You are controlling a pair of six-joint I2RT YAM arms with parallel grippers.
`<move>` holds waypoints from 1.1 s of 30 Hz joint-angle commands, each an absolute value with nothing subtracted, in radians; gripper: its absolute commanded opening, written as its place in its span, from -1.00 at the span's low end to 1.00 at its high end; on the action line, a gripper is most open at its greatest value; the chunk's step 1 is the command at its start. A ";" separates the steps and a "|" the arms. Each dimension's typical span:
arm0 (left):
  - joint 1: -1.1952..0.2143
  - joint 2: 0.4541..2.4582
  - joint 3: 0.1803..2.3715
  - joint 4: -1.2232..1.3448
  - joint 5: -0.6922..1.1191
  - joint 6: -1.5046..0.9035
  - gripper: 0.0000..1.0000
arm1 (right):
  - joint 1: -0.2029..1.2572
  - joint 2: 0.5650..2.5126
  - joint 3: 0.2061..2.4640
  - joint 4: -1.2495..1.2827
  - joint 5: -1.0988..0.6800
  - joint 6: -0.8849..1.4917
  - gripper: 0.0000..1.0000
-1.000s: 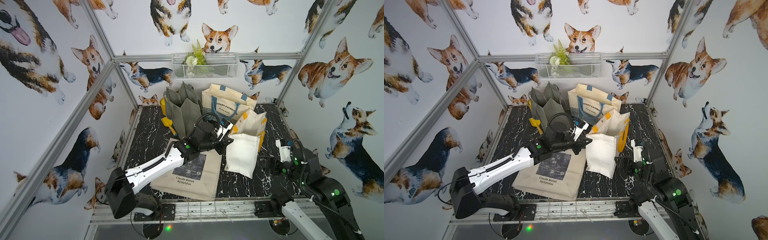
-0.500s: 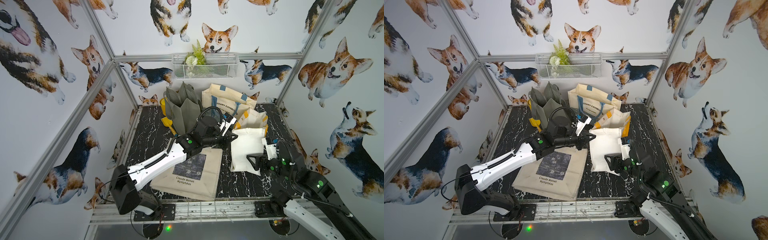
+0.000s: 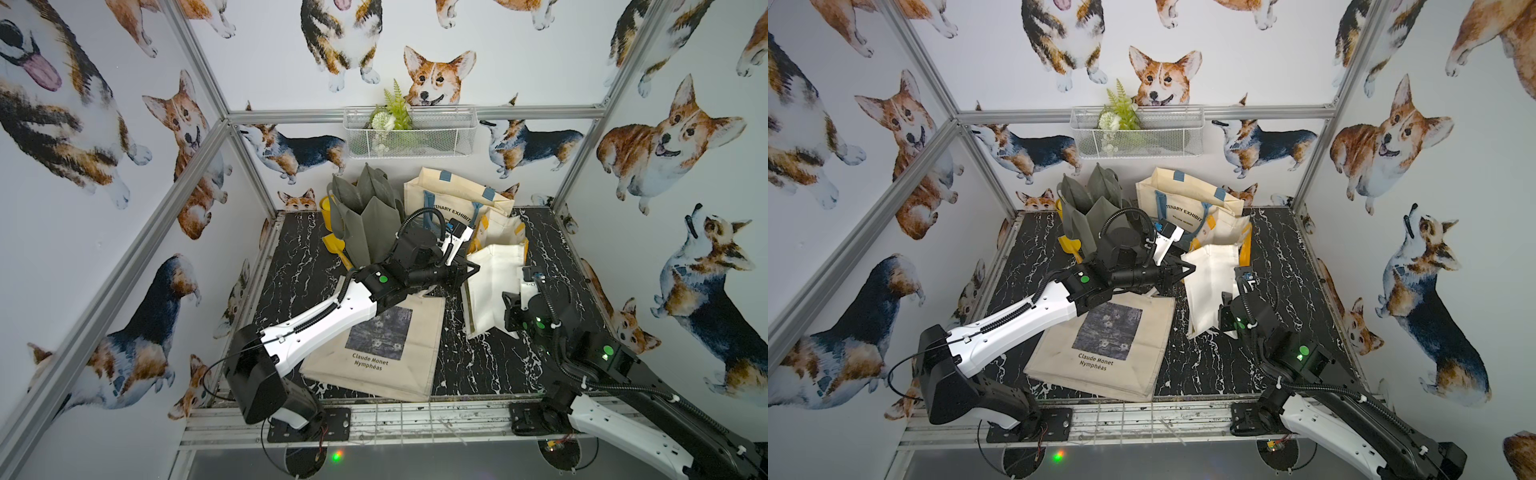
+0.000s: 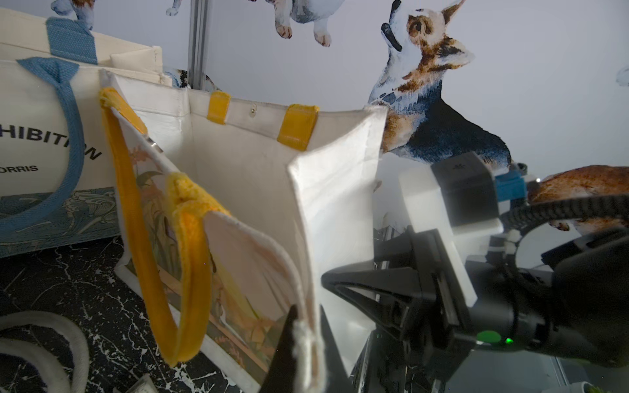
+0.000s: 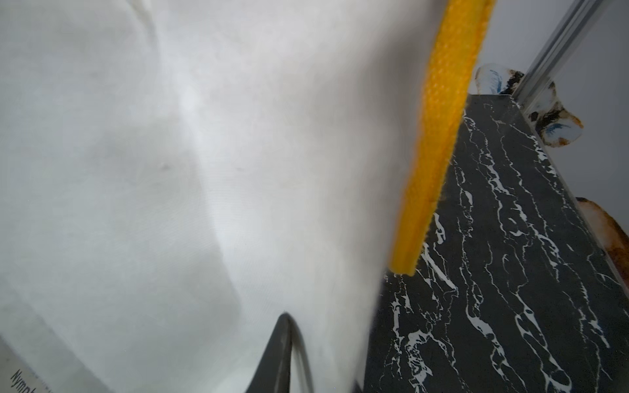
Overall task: Put away the canvas bag
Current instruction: Press the canvas bag.
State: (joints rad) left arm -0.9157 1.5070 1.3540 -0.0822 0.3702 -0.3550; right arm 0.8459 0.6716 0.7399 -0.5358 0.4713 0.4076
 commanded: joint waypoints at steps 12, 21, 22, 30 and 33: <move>-0.919 1.530 1.222 0.292 0.456 -0.595 0.15 | 0.885 0.673 0.631 -0.248 0.330 0.312 -0.84; -0.917 1.552 1.207 0.328 0.442 -0.623 0.20 | 0.888 0.659 0.561 -0.121 0.268 0.291 -0.30; -0.915 1.555 1.207 0.324 0.440 -0.623 0.20 | 0.888 0.655 0.549 -0.105 0.253 0.294 -0.26; -0.908 1.597 1.233 0.241 0.410 -0.621 0.16 | 0.888 0.657 0.480 0.018 0.166 0.325 -0.08; -0.907 1.603 1.254 0.184 0.396 -0.604 -0.04 | 0.888 0.667 0.480 0.020 0.155 0.338 -0.06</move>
